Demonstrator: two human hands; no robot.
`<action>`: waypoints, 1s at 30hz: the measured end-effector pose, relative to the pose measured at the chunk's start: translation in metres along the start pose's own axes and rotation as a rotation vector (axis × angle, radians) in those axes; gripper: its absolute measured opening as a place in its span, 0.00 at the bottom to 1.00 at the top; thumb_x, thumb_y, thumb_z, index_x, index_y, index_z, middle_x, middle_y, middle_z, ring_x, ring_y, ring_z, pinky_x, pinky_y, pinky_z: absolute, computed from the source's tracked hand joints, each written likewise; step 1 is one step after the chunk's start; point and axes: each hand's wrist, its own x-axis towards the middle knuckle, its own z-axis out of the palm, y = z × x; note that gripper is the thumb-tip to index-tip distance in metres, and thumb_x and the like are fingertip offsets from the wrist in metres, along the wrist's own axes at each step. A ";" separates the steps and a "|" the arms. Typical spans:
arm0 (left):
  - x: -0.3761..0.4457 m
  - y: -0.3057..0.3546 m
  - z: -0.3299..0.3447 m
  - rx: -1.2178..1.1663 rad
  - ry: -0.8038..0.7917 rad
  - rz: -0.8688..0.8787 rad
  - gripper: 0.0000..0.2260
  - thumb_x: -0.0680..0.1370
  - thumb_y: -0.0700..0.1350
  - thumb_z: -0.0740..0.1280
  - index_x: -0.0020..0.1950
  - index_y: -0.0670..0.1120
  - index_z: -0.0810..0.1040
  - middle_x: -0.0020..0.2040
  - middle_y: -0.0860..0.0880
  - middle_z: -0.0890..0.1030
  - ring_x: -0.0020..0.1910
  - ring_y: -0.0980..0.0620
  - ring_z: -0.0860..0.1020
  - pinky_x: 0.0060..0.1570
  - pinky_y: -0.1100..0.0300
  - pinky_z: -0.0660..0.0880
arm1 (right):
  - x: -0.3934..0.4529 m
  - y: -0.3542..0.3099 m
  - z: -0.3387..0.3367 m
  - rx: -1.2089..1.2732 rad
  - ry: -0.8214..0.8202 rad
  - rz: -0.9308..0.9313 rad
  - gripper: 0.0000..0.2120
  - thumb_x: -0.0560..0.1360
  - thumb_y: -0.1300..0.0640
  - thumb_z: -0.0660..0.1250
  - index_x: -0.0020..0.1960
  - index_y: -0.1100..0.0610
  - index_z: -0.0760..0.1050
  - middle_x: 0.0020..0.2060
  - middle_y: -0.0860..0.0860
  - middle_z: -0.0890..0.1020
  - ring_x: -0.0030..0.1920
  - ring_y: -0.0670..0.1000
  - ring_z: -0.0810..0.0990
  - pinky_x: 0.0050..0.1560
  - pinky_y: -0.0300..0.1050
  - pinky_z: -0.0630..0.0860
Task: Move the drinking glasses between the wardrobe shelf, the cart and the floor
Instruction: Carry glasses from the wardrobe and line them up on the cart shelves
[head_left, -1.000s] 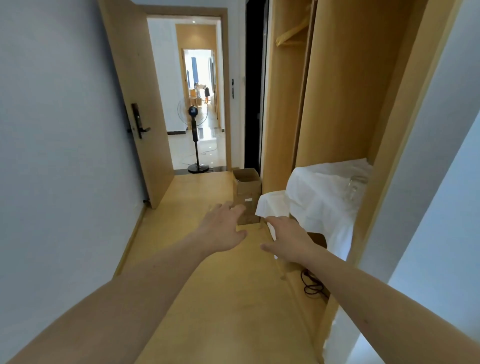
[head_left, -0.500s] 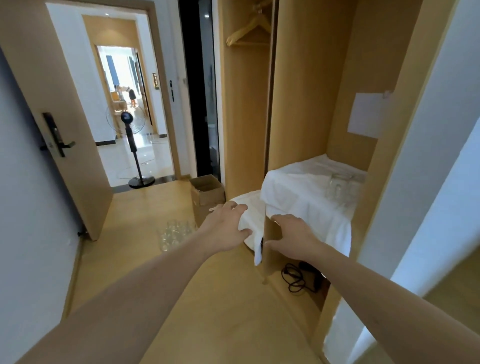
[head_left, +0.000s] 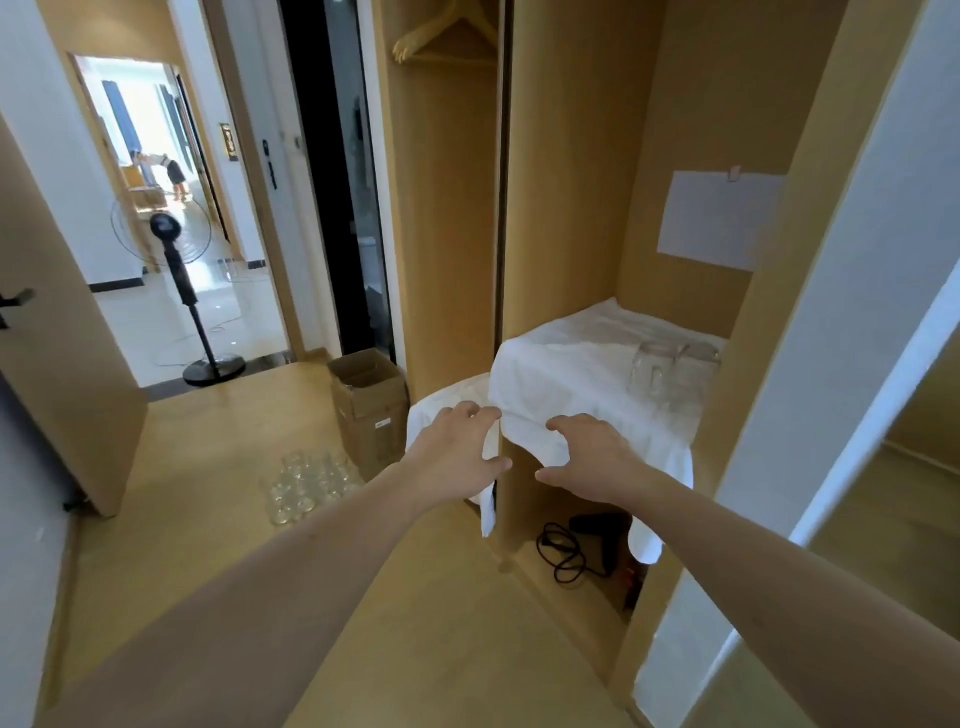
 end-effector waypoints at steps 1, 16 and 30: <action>0.007 -0.001 0.001 0.009 -0.008 0.008 0.30 0.79 0.58 0.68 0.78 0.53 0.63 0.77 0.48 0.67 0.74 0.44 0.66 0.68 0.47 0.71 | 0.008 0.002 0.000 0.002 -0.004 0.001 0.35 0.75 0.39 0.70 0.77 0.48 0.64 0.71 0.52 0.71 0.70 0.56 0.70 0.68 0.54 0.71; 0.211 0.017 0.016 0.047 -0.085 0.153 0.31 0.79 0.59 0.67 0.79 0.51 0.63 0.76 0.48 0.67 0.73 0.46 0.67 0.68 0.50 0.71 | 0.153 0.098 -0.027 0.013 0.017 0.148 0.36 0.75 0.39 0.70 0.78 0.48 0.62 0.72 0.52 0.70 0.71 0.56 0.69 0.69 0.54 0.71; 0.370 0.065 0.086 -0.030 -0.220 0.409 0.32 0.78 0.59 0.68 0.79 0.49 0.64 0.74 0.46 0.69 0.72 0.45 0.67 0.68 0.50 0.70 | 0.225 0.206 -0.047 0.063 0.145 0.414 0.35 0.71 0.40 0.73 0.74 0.50 0.67 0.66 0.52 0.76 0.66 0.57 0.74 0.61 0.50 0.75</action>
